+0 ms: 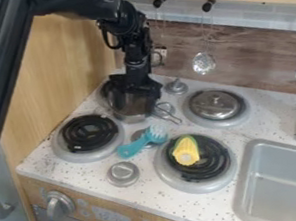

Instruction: Move the silver pan from the top left burner to the bottom left burner

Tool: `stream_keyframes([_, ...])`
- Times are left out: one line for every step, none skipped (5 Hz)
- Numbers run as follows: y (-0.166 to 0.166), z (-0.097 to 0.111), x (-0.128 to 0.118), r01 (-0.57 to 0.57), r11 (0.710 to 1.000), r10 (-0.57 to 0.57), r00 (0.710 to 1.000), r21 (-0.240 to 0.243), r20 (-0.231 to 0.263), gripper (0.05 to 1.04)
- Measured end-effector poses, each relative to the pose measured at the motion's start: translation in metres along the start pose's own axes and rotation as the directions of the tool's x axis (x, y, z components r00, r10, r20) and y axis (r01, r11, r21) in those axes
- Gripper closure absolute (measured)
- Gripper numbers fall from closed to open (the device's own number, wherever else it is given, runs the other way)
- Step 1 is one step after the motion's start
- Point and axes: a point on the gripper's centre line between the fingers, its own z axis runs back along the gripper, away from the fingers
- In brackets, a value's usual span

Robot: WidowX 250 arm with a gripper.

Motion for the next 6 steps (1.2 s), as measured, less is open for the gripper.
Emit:
stream_keyframes([0.000, -0.003, 0.000, 0.003, 1.000, -0.003, 1.000, 0.001, -0.002, 0.085])
stream_keyframes([-0.001, -0.004, 0.000, 0.007, 1.000, -0.007, 1.000, 0.002, 0.002, 0.085])
stream_keyframes([-0.004, -0.009, -0.009, 0.036, 0.999, -0.036, 0.999, 0.014, -0.030, 0.085])
stream_keyframes([-0.006, -0.008, -0.021, 0.060, 0.998, -0.060, 0.995, -0.001, -0.077, 0.085])
stream_keyframes([-0.010, -0.013, -0.034, 0.098, 0.995, -0.100, 0.988, -0.030, -0.115, 0.085])
stream_keyframes([-0.008, -0.009, -0.038, 0.099, 0.994, -0.104, 0.986, -0.040, -0.133, 0.085])
